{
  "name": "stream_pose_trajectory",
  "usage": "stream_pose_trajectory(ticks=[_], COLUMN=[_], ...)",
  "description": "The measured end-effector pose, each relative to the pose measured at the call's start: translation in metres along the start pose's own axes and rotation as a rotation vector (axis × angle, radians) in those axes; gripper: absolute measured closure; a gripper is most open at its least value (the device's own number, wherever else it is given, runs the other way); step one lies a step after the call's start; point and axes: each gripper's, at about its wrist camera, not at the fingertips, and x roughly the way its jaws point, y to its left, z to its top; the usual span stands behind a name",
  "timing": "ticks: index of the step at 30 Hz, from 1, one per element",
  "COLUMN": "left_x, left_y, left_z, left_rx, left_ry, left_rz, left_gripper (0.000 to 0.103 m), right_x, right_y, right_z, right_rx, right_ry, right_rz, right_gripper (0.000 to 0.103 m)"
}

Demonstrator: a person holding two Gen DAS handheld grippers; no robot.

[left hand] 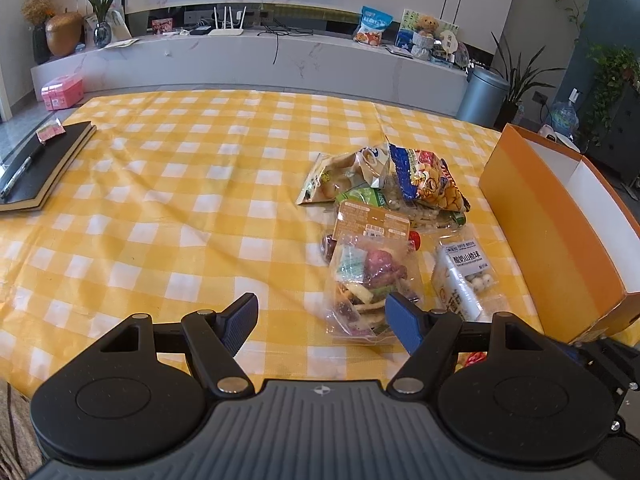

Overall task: Organize snacks
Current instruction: 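Lift the puffs bag out of the pile with the right gripper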

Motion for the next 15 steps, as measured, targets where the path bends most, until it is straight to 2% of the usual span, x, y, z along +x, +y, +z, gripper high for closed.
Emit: stream_pose_trajectory(ticks=[4, 8, 10, 15], left_x=[-0.001, 0.001, 0.001, 0.001], left_y=[0.003, 0.004, 0.004, 0.005], left_z=[0.002, 0.002, 0.002, 0.002], left_rx=[-0.005, -0.010, -0.005, -0.009], left_ry=[-0.011, -0.002, 0.000, 0.002], left_rz=[0.011, 0.010, 0.009, 0.013], left_gripper=[0.017, 0.017, 0.017, 0.017], right_x=[-0.006, 0.001, 0.001, -0.001], right_y=[0.002, 0.006, 0.007, 0.001], right_z=[0.003, -0.003, -0.007, -0.004], right_rx=[-0.054, -0.160, -0.185, -0.089], right_ry=[-0.029, -0.007, -0.026, -0.039], right_rz=[-0.082, -0.142, -0.107, -0.003], right_gripper=[0.050, 0.062, 0.066, 0.071])
